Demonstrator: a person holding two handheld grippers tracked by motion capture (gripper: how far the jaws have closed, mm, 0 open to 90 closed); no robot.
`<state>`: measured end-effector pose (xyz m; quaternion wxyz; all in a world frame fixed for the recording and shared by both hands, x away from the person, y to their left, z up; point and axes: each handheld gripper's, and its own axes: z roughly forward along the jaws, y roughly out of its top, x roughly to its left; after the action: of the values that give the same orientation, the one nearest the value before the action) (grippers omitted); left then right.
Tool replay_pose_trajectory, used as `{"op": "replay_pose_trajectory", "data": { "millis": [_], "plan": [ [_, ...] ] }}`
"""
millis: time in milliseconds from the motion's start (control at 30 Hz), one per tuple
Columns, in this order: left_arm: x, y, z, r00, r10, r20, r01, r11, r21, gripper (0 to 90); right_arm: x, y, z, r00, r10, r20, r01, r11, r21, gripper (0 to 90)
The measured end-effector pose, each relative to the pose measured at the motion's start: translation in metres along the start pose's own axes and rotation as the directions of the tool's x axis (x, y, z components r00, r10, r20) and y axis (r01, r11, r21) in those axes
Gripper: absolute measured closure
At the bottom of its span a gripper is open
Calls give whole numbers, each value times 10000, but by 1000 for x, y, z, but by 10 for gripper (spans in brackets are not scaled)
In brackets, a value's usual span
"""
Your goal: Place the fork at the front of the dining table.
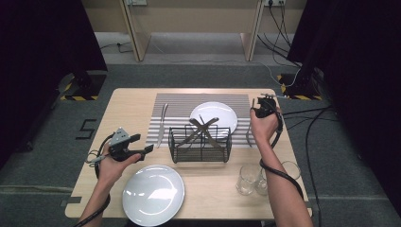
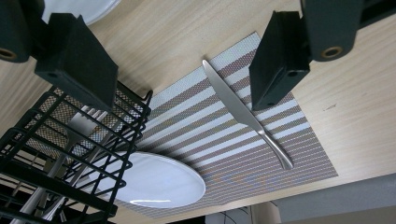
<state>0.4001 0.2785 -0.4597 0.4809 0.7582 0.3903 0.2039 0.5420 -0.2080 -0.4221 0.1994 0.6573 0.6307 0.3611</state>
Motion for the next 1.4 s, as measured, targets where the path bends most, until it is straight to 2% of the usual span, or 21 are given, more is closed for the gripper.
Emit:
{"op": "replay_pose_trajectory", "data": {
  "millis": [1400],
  "plan": [
    [2, 0, -1, 10000, -25, -24, 25, 10000, -43, 234, -2, 3, 22, 9994, 308, 131, -315, 9981, 537, 869]
  ]
}}
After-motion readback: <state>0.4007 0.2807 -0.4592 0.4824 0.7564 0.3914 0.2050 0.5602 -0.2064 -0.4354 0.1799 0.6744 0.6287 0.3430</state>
